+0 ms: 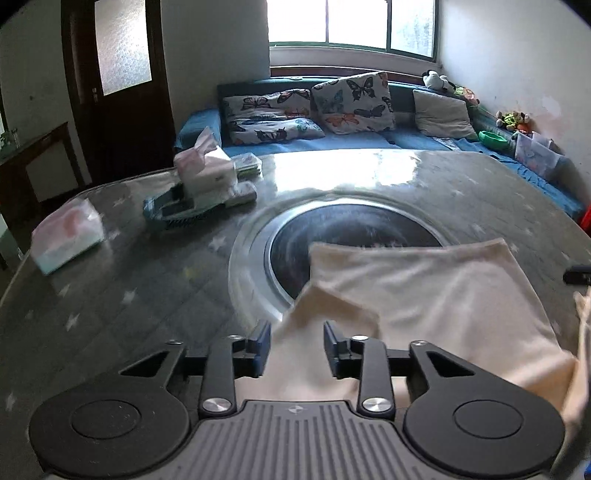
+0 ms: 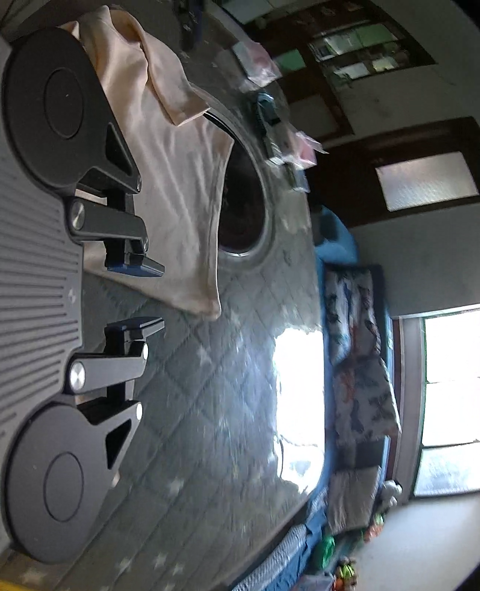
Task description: Fold clothes
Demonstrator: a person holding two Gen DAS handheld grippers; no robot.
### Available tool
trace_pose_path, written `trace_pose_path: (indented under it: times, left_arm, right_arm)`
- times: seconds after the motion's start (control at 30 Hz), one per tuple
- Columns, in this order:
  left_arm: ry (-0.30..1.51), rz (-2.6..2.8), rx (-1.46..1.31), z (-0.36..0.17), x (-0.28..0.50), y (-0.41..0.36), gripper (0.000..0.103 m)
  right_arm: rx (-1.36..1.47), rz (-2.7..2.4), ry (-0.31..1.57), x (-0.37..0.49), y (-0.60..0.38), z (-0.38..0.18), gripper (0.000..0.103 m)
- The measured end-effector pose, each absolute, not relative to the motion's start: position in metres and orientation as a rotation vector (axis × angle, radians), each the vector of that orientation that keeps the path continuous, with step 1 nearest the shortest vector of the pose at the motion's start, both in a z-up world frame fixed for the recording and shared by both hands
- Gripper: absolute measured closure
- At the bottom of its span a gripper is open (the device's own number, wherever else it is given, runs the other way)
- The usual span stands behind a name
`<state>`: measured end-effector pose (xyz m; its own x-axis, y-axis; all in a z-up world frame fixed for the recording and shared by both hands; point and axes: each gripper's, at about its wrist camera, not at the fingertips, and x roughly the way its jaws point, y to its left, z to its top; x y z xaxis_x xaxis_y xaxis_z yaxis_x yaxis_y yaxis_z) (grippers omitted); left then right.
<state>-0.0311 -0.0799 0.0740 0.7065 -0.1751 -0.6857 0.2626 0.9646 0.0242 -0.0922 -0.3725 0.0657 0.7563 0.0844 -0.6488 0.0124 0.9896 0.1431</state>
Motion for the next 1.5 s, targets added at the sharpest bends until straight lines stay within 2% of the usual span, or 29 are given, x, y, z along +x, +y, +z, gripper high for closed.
trace_pose_path:
  times: [0.17,0.53,0.63,0.67,0.7,0.77,0.8,1.1,1.3,1.5]
  left_arm:
    - [0.764,-0.238,0.160,0.060,0.017,-0.099,0.055]
    - [0.831,-0.250,0.194,0.025,0.079,-0.112,0.057]
    - [0.828,-0.278,0.211,0.020,0.083,-0.118,0.069]
    - [0.825,-0.288,0.217,0.018,0.083,-0.120,0.076]
    - [0.818,-0.302,0.221,0.018,0.083,-0.122,0.088]
    - [0.799,-0.314,0.236,0.018,0.082,-0.125,0.097]
    - [0.785,-0.309,0.250,0.018,0.082,-0.126,0.100]
    - [0.712,-0.213,0.239,0.036,0.109,-0.115,0.101]
    - [0.759,-0.168,0.258,0.026,0.126,-0.110,0.098]
    - [0.735,-0.194,0.258,0.036,0.104,-0.112,0.097]
  right_arm:
    - [0.139,0.071,0.774,-0.054,-0.369,0.052,0.079]
    - [0.151,0.078,0.863,-0.002,-0.376,0.026,0.079]
    - [0.138,0.088,0.866,0.005,-0.375,0.023,0.079]
    - [0.133,0.093,0.865,0.008,-0.374,0.023,0.079]
    - [0.130,0.099,0.866,0.010,-0.373,0.024,0.079]
    - [0.115,0.108,0.868,0.015,-0.371,0.025,0.087]
    - [0.106,0.113,0.869,0.017,-0.370,0.025,0.096]
    - [0.016,0.129,0.773,0.065,-0.350,0.047,0.098]
    - [-0.029,0.141,0.794,0.100,-0.335,0.040,0.094]
    - [-0.057,0.220,0.786,0.068,-0.325,0.053,0.090]
